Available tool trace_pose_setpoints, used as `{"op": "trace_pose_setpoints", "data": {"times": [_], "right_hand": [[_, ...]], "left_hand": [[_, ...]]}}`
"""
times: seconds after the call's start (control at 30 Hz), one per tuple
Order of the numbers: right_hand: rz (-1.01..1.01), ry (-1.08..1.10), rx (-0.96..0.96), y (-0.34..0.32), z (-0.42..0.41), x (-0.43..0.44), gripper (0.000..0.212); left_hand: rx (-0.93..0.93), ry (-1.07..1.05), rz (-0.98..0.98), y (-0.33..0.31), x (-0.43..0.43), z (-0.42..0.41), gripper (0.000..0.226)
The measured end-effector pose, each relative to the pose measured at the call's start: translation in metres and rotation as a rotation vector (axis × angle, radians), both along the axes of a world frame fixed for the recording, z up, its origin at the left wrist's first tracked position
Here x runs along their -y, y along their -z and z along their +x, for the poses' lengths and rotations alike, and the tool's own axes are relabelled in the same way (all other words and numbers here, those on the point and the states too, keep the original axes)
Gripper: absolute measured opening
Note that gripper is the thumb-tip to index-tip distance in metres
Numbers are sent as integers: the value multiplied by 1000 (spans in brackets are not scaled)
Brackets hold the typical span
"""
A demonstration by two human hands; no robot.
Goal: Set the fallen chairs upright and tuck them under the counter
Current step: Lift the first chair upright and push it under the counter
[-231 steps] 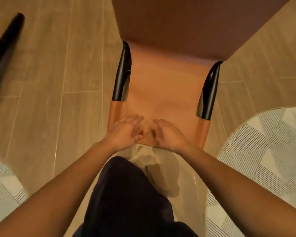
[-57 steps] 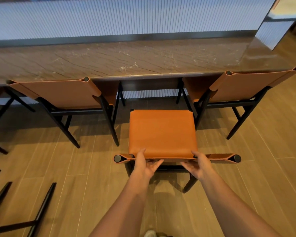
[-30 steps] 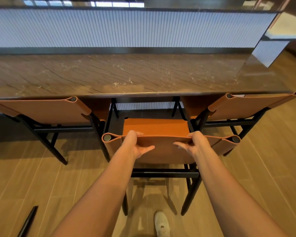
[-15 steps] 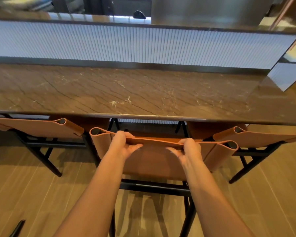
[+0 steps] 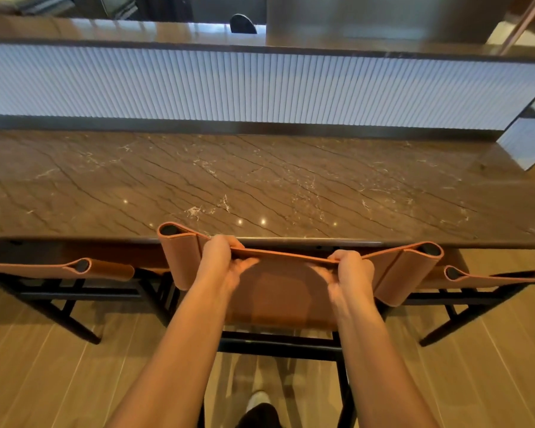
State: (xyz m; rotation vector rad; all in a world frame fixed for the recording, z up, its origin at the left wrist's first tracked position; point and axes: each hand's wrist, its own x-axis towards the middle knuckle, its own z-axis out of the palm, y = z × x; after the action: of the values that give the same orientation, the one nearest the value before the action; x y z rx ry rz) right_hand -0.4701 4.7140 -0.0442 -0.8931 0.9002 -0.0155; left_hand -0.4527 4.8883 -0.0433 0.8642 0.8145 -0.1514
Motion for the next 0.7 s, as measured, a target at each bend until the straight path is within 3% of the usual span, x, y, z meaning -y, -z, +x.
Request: {"op": "trace_pose_setpoints", "data": {"times": [0.23,0.43,0.7], "right_hand": [[-55,-35,87,6,32,-1,19],[-144,-41,88,44,41,-7,17],[-109,-108,24,97,39,-13,25]], "left_hand": [[70,-72,33,-1,0,21,22],[96,-133,68,31,-2,20,23],[15,-18,66,93,-22,15,20]]}}
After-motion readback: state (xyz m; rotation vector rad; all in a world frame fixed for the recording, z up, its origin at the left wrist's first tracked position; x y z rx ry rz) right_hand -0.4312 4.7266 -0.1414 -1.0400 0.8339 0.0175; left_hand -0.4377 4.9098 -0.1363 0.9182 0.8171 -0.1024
